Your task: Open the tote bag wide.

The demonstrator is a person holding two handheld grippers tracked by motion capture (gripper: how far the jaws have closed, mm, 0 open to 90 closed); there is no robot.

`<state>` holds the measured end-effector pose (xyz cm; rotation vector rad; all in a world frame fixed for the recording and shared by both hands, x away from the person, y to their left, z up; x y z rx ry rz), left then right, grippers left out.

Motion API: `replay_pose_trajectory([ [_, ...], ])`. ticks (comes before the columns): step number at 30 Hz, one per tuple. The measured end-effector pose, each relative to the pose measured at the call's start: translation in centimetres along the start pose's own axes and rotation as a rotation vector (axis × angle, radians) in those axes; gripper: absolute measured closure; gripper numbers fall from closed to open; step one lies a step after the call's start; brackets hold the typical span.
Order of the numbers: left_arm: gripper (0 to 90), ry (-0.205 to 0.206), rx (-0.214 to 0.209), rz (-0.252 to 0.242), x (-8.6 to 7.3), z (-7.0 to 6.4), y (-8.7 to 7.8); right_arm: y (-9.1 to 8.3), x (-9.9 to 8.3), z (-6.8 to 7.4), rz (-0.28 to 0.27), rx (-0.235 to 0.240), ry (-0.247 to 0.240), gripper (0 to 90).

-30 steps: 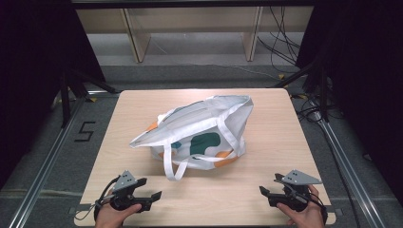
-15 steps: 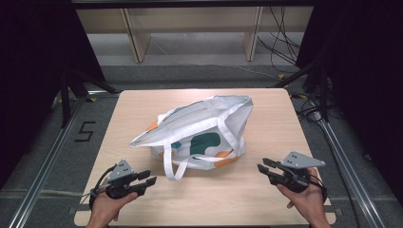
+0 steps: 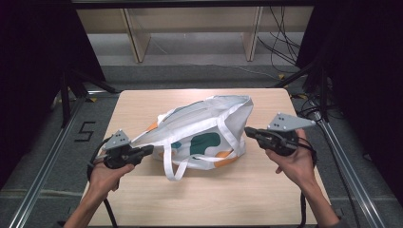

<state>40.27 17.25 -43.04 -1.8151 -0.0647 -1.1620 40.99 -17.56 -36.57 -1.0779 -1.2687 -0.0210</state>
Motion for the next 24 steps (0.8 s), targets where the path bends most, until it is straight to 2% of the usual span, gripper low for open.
replay_pose_trajectory([
  [1, 89.1, -0.001, 0.0, -0.001, 0.8, 0.1, 0.0, 0.2, 1.6, -0.2, -0.009, -0.009, -0.026, 90.0],
  [2, 88.9, 0.002, 0.005, -0.005, 1.9, 0.3, 0.0, 0.2, 2.3, -0.4, -0.013, -0.016, -0.037, 90.0],
  [3, 88.5, 0.002, 0.005, -0.005, 1.9, 0.3, 0.0, 0.3, 3.0, -0.4, -0.005, -0.003, -0.031, 90.0],
  [4, 88.5, 0.003, 0.005, -0.007, 2.5, 0.4, 0.1, 0.3, 3.0, -0.4, -0.005, -0.003, -0.031, 90.0],
  [5, 88.6, 0.008, -0.002, -0.011, 3.5, 0.4, 0.4, 0.9, 4.7, -0.7, -0.006, -0.018, -0.05, 90.0],
  [7, 88.6, 0.015, -0.001, -0.008, 4.0, 0.4, 0.7, 1.1, 5.2, -0.8, 0.007, -0.019, -0.056, 90.0],
  [8, 88.9, 0.017, -0.001, -0.007, 4.4, 0.4, 0.9, 2.0, 6.5, -1.3, 0.023, -0.034, -0.078, 90.0],
  [12, 88.8, 0.03, -0.007, 0.006, 5.5, 0.3, 2.0, 3.2, 7.6, -1.8, 0.067, -0.041, -0.076, 90.0],
  [13, 88.8, 0.027, 0.0, 0.008, 5.8, 0.5, 2.4, 3.7, 7.9, -2.1, 0.079, -0.057, -0.075, 90.0],
  [14, 88.6, 0.021, 0.014, 0.021, 6.1, 1.1, 2.9, 5.0, 8.0, -3.1, 0.115, -0.093, -0.079, 90.0],
  [15, 88.7, 0.021, 0.014, 0.021, 6.1, 1.1, 2.9, 5.0, 8.0, -3.1, 0.115, -0.093, -0.079, 90.0],
  [17, 88.7, -0.002, 0.014, 0.021, 6.2, 1.8, 3.9, 6.3, 7.3, -3.9, 0.173, -0.096, -0.079, 90.0],
  [18, 88.5, 0.006, 0.058, 0.05, 6.1, 2.7, 4.7, 7.5, 6.3, -4.7, 0.219, -0.1, -0.051, 90.0],
  [19, 88.6, 0.014, 0.068, 0.07, 5.9, 3.3, 5.2, 7.9, 5.6, -4.8, 0.243, -0.095, -0.012, 90.0],
  [20, 88.6, 0.014, 0.068, 0.07, 5.9, 3.3, 5.2, 7.9, 5.6, -4.8, 0.243, -0.095, -0.012, 90.0],
  [21, 89.0, -0.022, 0.06, 0.078, 5.7, 4.0, 5.9, 9.4, 3.6, -6.0, 0.311, -0.113, 0.005, 90.0],
  [22, 89.1, -0.064, 0.064, 0.077, 5.4, 4.9, 6.8, 9.8, 2.7, -6.3, 0.342, -0.109, 0.021, 90.0],
  [23, 89.2, -0.064, 0.064, 0.077, 5.4, 4.9, 6.8, 10.4, 1.7, -6.5, 0.362, -0.108, 0.041, 90.0],
  [24, 89.2, -0.056, 0.062, 0.111, 5.0, 5.5, 7.1, 10.4, 1.7, -6.5, 0.362, -0.108, 0.041, 90.0],
])
Point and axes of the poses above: each handheld gripper's, and its own axes: y roughly forward along the jaws, x roughly out of its top, z roughly to its left, the point moved 7 cm from there along y, roughly forward along the jaws, and after that the axes turned 14 degrees about z, right-handed, at the moved point
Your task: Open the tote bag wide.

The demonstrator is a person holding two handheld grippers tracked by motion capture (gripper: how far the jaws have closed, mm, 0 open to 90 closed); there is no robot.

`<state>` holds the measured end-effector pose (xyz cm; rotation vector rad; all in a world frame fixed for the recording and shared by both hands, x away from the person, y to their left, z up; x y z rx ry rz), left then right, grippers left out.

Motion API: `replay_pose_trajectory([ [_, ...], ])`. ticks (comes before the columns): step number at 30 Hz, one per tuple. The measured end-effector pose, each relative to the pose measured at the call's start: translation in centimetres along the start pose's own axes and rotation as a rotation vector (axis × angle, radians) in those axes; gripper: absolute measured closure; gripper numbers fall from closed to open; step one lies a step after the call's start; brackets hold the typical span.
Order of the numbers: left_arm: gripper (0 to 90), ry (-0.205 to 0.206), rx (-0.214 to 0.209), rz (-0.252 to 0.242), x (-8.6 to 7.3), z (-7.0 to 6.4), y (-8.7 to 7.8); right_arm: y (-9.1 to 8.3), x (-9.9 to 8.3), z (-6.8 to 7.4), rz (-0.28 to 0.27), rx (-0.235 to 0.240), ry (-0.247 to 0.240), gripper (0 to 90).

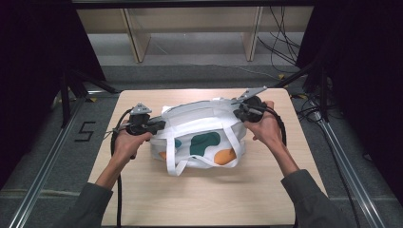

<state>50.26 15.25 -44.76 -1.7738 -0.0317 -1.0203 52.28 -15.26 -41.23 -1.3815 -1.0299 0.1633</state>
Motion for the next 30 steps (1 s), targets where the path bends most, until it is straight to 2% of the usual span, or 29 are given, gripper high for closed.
replay_pose_trajectory([
  [1, 89.4, -0.017, 0.001, 0.01, -0.2, 0.4, 0.6, 1.9, -1.3, 0.1, 0.044, 0.015, 0.02, 90.0],
  [2, 89.4, -0.018, 0.025, 0.067, -0.8, 1.4, 1.6, 2.8, -1.9, 0.1, 0.053, 0.008, 0.018, 90.0],
  [3, 89.4, -0.034, 0.015, 0.079, -1.2, 1.8, 2.2, 3.7, -2.5, 0.3, 0.071, 0.025, 0.02, 90.0],
  [4, 89.4, -0.034, 0.015, 0.079, -1.2, 1.8, 2.2, 3.7, -2.5, 0.3, 0.071, 0.025, 0.02, 90.0],
  [5, 89.4, -0.046, 0.002, 0.098, -1.5, 2.1, 2.7, 5.2, -3.5, 0.8, 0.092, 0.059, 0.042, 90.0],
  [6, 89.5, -0.077, -0.011, 0.111, -2.2, 2.5, 3.9, 6.2, -3.9, 1.2, 0.083, 0.075, 0.048, 90.0],
  [7, 89.5, -0.077, -0.011, 0.111, -2.2, 2.5, 3.9, 6.2, -3.9, 1.2, 0.083, 0.075, 0.048, 90.0],
  [8, 89.5, -0.095, -0.021, 0.093, -2.3, 2.5, 4.2, 6.8, -4.2, 1.7, 0.081, 0.09, 0.061, 90.0],
  [9, 89.5, -0.079, -0.011, 0.11, -2.3, 2.4, 4.0, 6.9, -4.3, 1.7, 0.089, 0.075, 0.05, 90.0],
  [12, 89.5, -0.06, 0.005, 0.113, -2.1, 2.3, 3.6, 6.3, -4.0, 1.6, 0.105, 0.084, 0.056, 90.0],
  [13, 89.4, -0.051, -0.006, 0.095, -1.5, 2.0, 2.7, 5.0, -2.9, 1.1, 0.048, 0.067, 0.059, 90.0],
  [14, 89.4, -0.051, -0.006, 0.095, -1.5, 2.0, 2.7, 5.0, -2.9, 1.1, 0.048, 0.067, 0.059, 90.0],
  [15, 89.4, -0.052, -0.016, 0.069, -1.0, 1.7, 2.4, 4.1, -2.1, 1.0, 0.018, 0.084, 0.07, 90.0],
  [16, 89.4, -0.049, -0.024, 0.046, -0.2, 1.2, 1.9, 3.1, -0.2, 0.9, -0.063, 0.078, 0.063, 90.0],
  [17, 89.4, -0.044, -0.031, 0.036, 0.3, 0.8, 1.7, 2.7, 0.6, 1.0, -0.064, 0.101, 0.047, 90.0],
  [18, 89.3, -0.044, -0.031, 0.036, 0.3, 0.8, 1.7, 2.7, 0.6, 1.0, -0.064, 0.101, 0.047, 90.0],
  [20, 89.3, -0.017, -0.043, 0.038, 1.0, 0.1, 1.7, 3.0, 2.3, 1.4, -0.075, 0.098, 0.039, 90.0],
  [21, 89.2, -0.017, -0.048, 0.032, 1.4, -0.4, 2.0, 3.3, 2.8, 1.7, -0.061, 0.107, 0.027, 90.0],
  [22, 89.2, -0.009, -0.052, 0.038, 1.6, -0.5, 2.1, 4.6, 3.7, 2.2, -0.047, 0.109, 0.022, 90.0],
  [23, 89.2, -0.008, -0.056, 0.04, 1.8, -0.7, 2.5, 4.6, 3.7, 2.2, -0.047, 0.109, 0.022, 90.0],
  [24, 89.2, -0.013, -0.064, 0.045, 2.1, -0.8, 3.0, 6.0, 3.4, 2.7, 0.022, 0.136, 0.029, 90.0],
  [25, 89.3, -0.013, -0.064, 0.045, 2.1, -0.8, 3.0, 6.0, 3.4, 2.7, 0.022, 0.136, 0.029, 90.0],
  [26, 89.3, -0.019, -0.06, 0.053, 2.3, -0.6, 3.4, 6.1, 3.2, 3.0, 0.044, 0.155, 0.029, 90.0],
  [29, 89.4, -0.056, -0.082, 0.074, 3.0, -0.1, 4.7, 5.4, 1.2, 4.1, 0.075, 0.219, -0.016, 90.0],
  [30, 89.4, -0.056, -0.082, 0.074, 3.0, -0.1, 4.7, 5.4, 1.2, 4.1, 0.075, 0.219, -0.016, 90.0],
])
Point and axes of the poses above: each handheld gripper's, and its own axes: y roughly forward along the jaws, x roughly out of its top, z roughly to its left, the point moved 7 cm from there along y, roughly forward along the jaws, and after that the axes turned 14 degrees about z, right-handed, at the moved point
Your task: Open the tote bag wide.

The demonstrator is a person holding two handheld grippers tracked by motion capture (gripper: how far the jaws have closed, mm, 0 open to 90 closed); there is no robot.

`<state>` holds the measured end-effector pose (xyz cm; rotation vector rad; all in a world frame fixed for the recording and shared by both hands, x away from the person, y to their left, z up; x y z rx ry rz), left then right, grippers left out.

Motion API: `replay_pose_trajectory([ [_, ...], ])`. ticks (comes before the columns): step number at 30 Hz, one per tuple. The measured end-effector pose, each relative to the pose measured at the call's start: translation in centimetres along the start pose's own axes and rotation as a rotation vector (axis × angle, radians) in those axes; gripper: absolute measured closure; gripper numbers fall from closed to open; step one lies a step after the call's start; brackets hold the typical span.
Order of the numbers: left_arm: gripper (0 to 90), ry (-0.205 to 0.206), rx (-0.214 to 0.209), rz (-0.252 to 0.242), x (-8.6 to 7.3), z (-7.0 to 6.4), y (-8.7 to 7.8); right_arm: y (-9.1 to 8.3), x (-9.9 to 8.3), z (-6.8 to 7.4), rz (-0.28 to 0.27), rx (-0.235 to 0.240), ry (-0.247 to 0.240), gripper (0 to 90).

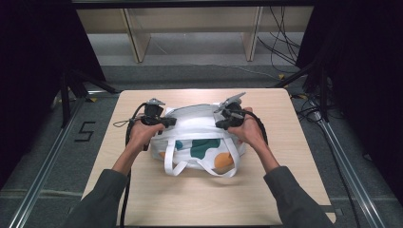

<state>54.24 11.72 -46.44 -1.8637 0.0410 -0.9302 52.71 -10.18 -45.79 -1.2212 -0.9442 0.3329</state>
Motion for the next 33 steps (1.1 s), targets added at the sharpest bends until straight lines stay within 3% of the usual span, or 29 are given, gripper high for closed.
replay_pose_trajectory([
  [1, 89.4, -0.003, -0.001, 0.018, 0.2, 0.1, 0.4, -0.1, -0.7, 0.4, 0.011, 0.007, -0.002, 90.0],
  [2, 89.4, -0.012, 0.004, 0.034, 0.5, 0.3, 0.9, -0.2, -2.3, 2.0, 0.037, 0.05, -0.057, 90.0],
  [3, 89.4, -0.014, 0.001, 0.047, 0.7, 0.4, 1.2, -0.3, -3.2, 2.7, 0.065, 0.058, -0.111, 90.0],
  [4, 89.4, -0.014, 0.001, 0.047, 0.7, 0.4, 1.2, -0.3, -3.2, 2.7, 0.065, 0.058, -0.111, 90.0],
  [5, 89.4, -0.032, 0.001, 0.047, 0.9, 0.5, 1.5, 0.2, -5.3, 4.7, 0.113, 0.067, -0.163, 90.0],
  [6, 89.4, -0.033, -0.002, 0.049, 1.0, 0.4, 1.6, 0.2, -5.3, 4.7, 0.113, 0.067, -0.163, 90.0],
  [7, 89.4, -0.03, 0.007, 0.058, 1.0, 0.4, 1.9, 1.3, -6.9, 6.1, 0.14, 0.09, -0.227, 90.0],
  [8, 89.4, -0.029, 0.007, 0.063, 1.0, 0.3, 2.0, 1.3, -6.9, 6.1, 0.14, 0.09, -0.227, 90.0],
  [9, 89.4, -0.028, 0.007, 0.06, 0.9, 0.2, 2.1, 2.4, -8.1, 7.1, 0.175, 0.076, -0.207, 90.0],
  [12, 89.4, -0.015, 0.022, 0.053, 0.9, 0.0, 1.6, 2.3, -7.9, 7.0, 0.171, 0.091, -0.198, 90.0],
  [13, 89.3, 0.014, 0.024, 0.038, 0.9, -0.5, 0.8, 1.2, -6.8, 6.4, 0.123, 0.08, -0.197, 90.0],
  [14, 89.2, 0.014, 0.024, 0.038, 0.9, -0.5, 0.8, 1.2, -6.8, 6.4, 0.123, 0.08, -0.197, 90.0],
  [15, 89.0, 0.029, 0.003, 0.006, 0.7, -1.4, 0.0, -0.3, -4.9, 6.0, 0.011, 0.065, -0.187, 90.0],
  [16, 88.9, 0.029, 0.003, 0.006, 0.7, -1.4, 0.0, -0.3, -4.9, 6.0, 0.011, 0.065, -0.187, 90.0],
  [17, 88.9, 0.054, -0.011, 0.0, 0.5, -2.1, -0.4, -0.8, -4.3, 5.9, -0.009, 0.066, -0.181, 90.0],
  [20, 88.2, 0.102, -0.039, 0.025, -0.8, -3.7, -0.3, -1.6, -1.6, 4.9, -0.067, 0.014, -0.162, 90.0],
  [22, 87.7, 0.141, -0.046, 0.065, -1.9, -4.6, 0.2, -0.8, -0.2, 4.0, -0.065, -0.018, -0.178, 90.0],
  [23, 87.8, 0.161, -0.056, 0.091, -2.4, -4.9, 0.4, 0.3, 1.0, 3.5, -0.039, -0.032, -0.16, 90.0],
  [24, 87.8, 0.161, -0.063, 0.096, -2.8, -5.2, 0.6, 0.3, 1.0, 3.5, -0.039, -0.032, -0.16, 90.0],
  [25, 88.6, 0.206, -0.078, 0.138, -4.1, -5.8, 0.7, 1.6, 2.0, 2.6, 0.008, -0.094, -0.179, 90.0],
  [26, 89.1, 0.206, -0.078, 0.138, -4.1, -5.8, 0.7, 1.6, 2.0, 2.6, 0.008, -0.094, -0.179, 90.0],
  [27, 89.1, 0.211, -0.093, 0.142, -4.9, -6.5, 0.8, 2.0, 2.2, 2.4, 0.032, -0.105, -0.153, 90.0],
  [29, 89.4, 0.293, -0.091, 0.215, -7.4, -6.9, 0.9, 3.7, 3.6, 0.7, 0.086, -0.198, -0.115, 90.0],
  [31, 89.5, 0.295, -0.091, 0.223, -8.2, -7.2, 1.0, 4.4, 4.4, -0.6, 0.088, -0.234, -0.077, 90.0],
  [32, 89.5, 0.298, -0.095, 0.221, -9.0, -7.4, 1.1, 4.4, 4.4, -0.6, 0.088, -0.234, -0.077, 90.0],
  [33, 89.5, 0.284, -0.103, 0.206, -9.7, -7.7, 1.1, 4.8, 4.7, -1.3, 0.094, -0.239, -0.045, 90.0],
])
Point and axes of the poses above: each handheld gripper's, and its own axes: y roughly forward along the jaws, x roughly out of its top, z roughly to its left, the point moved 7 cm from there along y, roughly forward along the jaws, and after that the axes turned 14 degrees about z, right-handed, at the moved point
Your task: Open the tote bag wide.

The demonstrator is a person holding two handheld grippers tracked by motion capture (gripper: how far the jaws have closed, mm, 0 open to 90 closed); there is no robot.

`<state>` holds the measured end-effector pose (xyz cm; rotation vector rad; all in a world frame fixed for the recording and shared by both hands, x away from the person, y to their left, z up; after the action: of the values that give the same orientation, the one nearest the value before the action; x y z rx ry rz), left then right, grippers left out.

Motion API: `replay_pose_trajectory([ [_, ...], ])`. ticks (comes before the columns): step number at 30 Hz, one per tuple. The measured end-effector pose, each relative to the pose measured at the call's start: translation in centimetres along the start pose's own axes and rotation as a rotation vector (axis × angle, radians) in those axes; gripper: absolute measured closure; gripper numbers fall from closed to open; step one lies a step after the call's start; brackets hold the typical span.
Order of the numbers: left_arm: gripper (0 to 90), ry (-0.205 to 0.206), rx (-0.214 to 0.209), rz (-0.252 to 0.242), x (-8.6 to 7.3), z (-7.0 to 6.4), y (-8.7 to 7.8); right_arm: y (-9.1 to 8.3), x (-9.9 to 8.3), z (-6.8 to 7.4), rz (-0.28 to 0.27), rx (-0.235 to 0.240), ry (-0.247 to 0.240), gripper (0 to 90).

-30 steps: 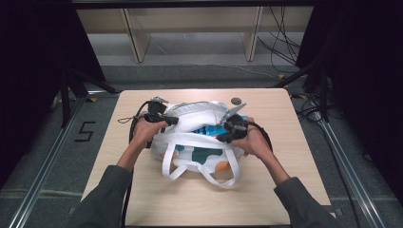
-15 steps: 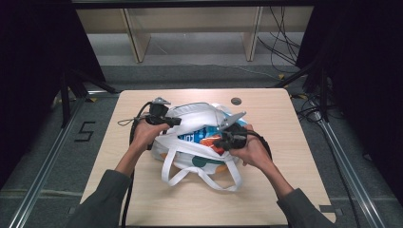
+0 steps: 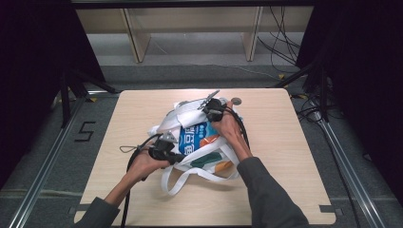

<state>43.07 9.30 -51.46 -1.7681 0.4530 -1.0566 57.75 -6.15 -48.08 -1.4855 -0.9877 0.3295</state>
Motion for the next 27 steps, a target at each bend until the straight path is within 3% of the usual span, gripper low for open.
replay_pose_trajectory([
  [1, 89.6, 0.008, 0.018, -0.022, -0.3, -0.2, 0.2, 1.5, 0.2, -1.1, 0.046, -0.001, 0.059, 90.0],
  [5, 89.6, 0.016, 0.021, -0.029, -0.2, -0.4, 0.3, 3.2, 0.0, -2.1, 0.101, 0.02, 0.126, 90.0],
  [6, 89.6, 0.006, 0.011, -0.03, -0.1, -0.3, 0.1, 3.4, 0.0, -2.2, 0.112, 0.049, 0.143, 90.0],
  [9, 89.0, 0.0, 0.012, -0.054, 0.3, -0.1, -0.4, 2.4, 0.2, -2.3, 0.094, 0.063, 0.14, 90.0],
  [10, 88.1, -0.006, 0.006, -0.068, 0.6, 0.1, -0.9, 0.5, 0.2, -2.0, 0.017, 0.106, 0.124, 90.0],
  [11, 88.1, -0.015, 0.004, -0.084, 0.9, 0.2, -1.2, 0.5, 0.2, -2.0, 0.017, 0.106, 0.124, 90.0],
  [12, 87.7, -0.024, 0.012, -0.101, 1.4, 0.5, -1.7, -1.4, -0.2, -1.9, -0.04, 0.1, 0.089, 90.0],
  [13, 87.7, -0.02, 0.019, -0.115, 1.9, 0.9, -2.1, -1.4, -0.2, -1.9, -0.04, 0.1, 0.089, 90.0],
  [14, 87.6, -0.03, 0.024, -0.124, 3.0, 1.6, -2.9, -3.6, -1.6, -0.7, -0.07, 0.137, 0.043, 90.0],
  [15, 87.5, -0.03, 0.024, -0.124, 3.0, 1.6, -2.9, -3.6, -1.6, -0.7, -0.07, 0.137, 0.043, 90.0],
  [16, 87.5, -0.037, 0.04, -0.132, 3.9, 2.1, -3.2, -4.1, -2.1, -0.2, -0.074, 0.15, 0.009, 90.0],
  [17, 87.3, -0.048, 0.059, -0.124, 5.1, 3.1, -3.3, -5.0, -4.2, 1.2, -0.037, 0.168, -0.066, 90.0],
  [18, 87.4, -0.048, 0.059, -0.124, 5.1, 3.1, -3.3, -5.0, -4.9, 1.5, -0.022, 0.172, -0.089, 90.0],
  [19, 87.4, -0.066, 0.077, -0.119, 5.8, 3.8, -3.2, -5.0, -4.9, 1.5, -0.022, 0.172, -0.089, 90.0],
  [20, 87.4, -0.108, 0.099, -0.099, 6.9, 5.2, -2.8, -5.1, -7.1, 2.2, 0.014, 0.178, -0.115, 90.0],
  [21, 87.7, -0.108, 0.099, -0.099, 6.9, 5.2, -2.8, -5.1, -7.1, 2.2, 0.014, 0.178, -0.115, 90.0],
  [22, 87.7, -0.124, 0.118, -0.077, 7.2, 6.2, -2.5, -5.4, -7.7, 2.4, 0.007, 0.199, -0.109, 90.0],
  [23, 88.0, -0.138, 0.121, -0.057, 7.3, 6.8, -2.3, -5.7, -8.8, 2.5, 0.021, 0.212, -0.134, 90.0],
  [24, 88.7, -0.18, 0.156, -0.003, 6.9, 8.5, -1.6, -5.6, -10.4, 2.8, 0.055, 0.207, -0.16, 90.0],
  [25, 89.2, -0.18, 0.156, -0.003, 6.9, 8.5, -1.6, -5.6, -10.4, 2.8, 0.055, 0.207, -0.16, 90.0],
  [27, 89.2, -0.211, 0.16, 0.025, 6.1, 9.8, -1.2, -4.6, -12.7, 3.6, 0.112, 0.213, -0.161, 90.0],
])
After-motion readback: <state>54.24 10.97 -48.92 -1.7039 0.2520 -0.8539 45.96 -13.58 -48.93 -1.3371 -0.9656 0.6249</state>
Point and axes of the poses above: each handheld gripper's, and its own axes: y roughly forward along the jaws, x roughly out of its top, z roughly to its left, the point moved 7 cm from there along y, roughly forward along the jaws, and after that the axes turned 14 degrees about z, right-handed, at the moved point
